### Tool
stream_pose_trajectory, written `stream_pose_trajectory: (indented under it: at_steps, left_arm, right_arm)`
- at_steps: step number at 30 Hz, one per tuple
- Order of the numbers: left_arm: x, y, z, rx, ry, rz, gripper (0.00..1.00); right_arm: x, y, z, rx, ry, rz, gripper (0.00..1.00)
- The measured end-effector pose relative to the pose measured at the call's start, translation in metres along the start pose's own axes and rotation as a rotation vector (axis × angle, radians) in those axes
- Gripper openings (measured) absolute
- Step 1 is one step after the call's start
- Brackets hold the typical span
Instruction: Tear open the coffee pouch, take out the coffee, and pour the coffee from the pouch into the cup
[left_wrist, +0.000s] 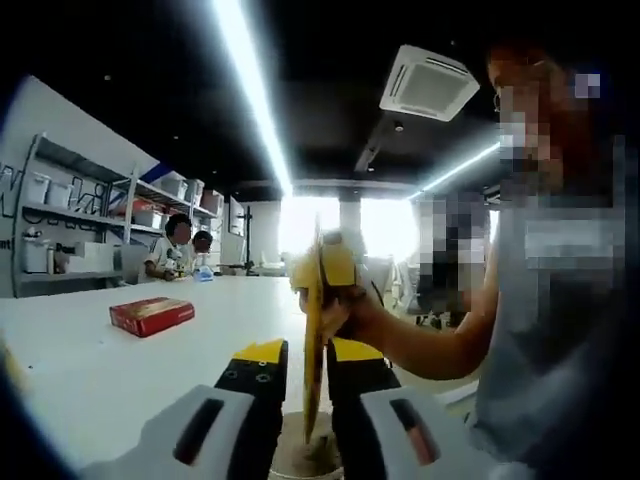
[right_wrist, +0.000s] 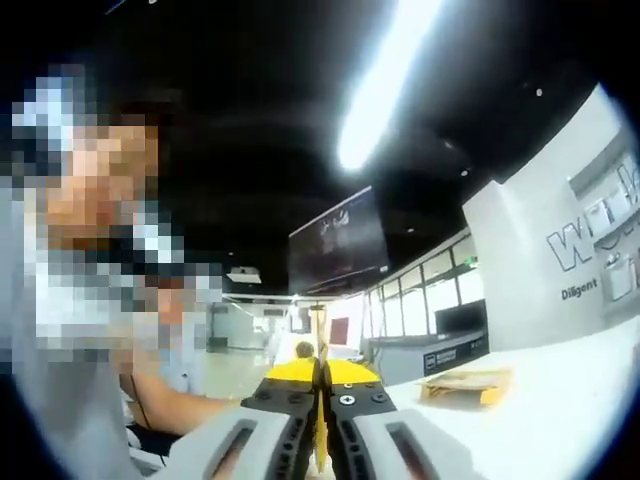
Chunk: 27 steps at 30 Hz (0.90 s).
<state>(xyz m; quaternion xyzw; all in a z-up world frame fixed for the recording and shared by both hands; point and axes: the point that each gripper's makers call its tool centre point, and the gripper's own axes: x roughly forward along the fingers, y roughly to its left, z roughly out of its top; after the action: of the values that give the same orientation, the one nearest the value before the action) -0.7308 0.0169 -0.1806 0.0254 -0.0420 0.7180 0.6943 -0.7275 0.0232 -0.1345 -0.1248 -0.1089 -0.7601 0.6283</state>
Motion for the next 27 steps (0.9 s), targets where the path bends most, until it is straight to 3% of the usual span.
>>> stream_pose_trajectory:
  at_steps: [5, 9, 14, 17, 18, 19, 22, 24, 27]
  left_arm:
    - [0.002, -0.003, 0.001, 0.069, 0.013, 0.001, 0.05]
    - [0.003, -0.005, -0.001, 0.076, 0.031, -0.007, 0.04]
    - [0.004, -0.007, 0.001, 0.065, 0.02, -0.016, 0.06]
    - [0.004, -0.005, 0.008, 0.047, -0.022, -0.004, 0.18]
    - [0.003, -0.005, 0.008, 0.045, -0.021, -0.004, 0.16]
    - [0.002, -0.005, 0.007, 0.067, -0.013, -0.003, 0.05]
    - [0.002, -0.007, 0.008, 0.097, -0.006, -0.001, 0.04]
    - [0.002, -0.007, 0.008, 0.105, -0.002, 0.002, 0.04]
    - [0.002, -0.007, 0.007, 0.104, 0.004, 0.001, 0.04]
  right_arm:
    - [0.0, 0.002, -0.005, 0.01, 0.004, 0.003, 0.03]
    - [-0.001, 0.0, -0.002, 0.0, 0.006, -0.008, 0.12]
    - [-0.004, 0.003, 0.009, -0.027, -0.003, -0.006, 0.03]
    - [-0.005, 0.005, 0.016, -0.032, -0.021, -0.003, 0.03]
    - [-0.005, 0.006, 0.018, -0.035, -0.025, -0.002, 0.03]
    - [-0.004, 0.007, 0.02, -0.039, -0.026, 0.002, 0.03]
    - [-0.003, 0.006, 0.02, -0.039, -0.012, 0.008, 0.06]
    - [-0.004, 0.004, 0.021, -0.058, -0.015, -0.009, 0.15]
    - [-0.005, 0.005, 0.019, -0.053, -0.012, -0.005, 0.04]
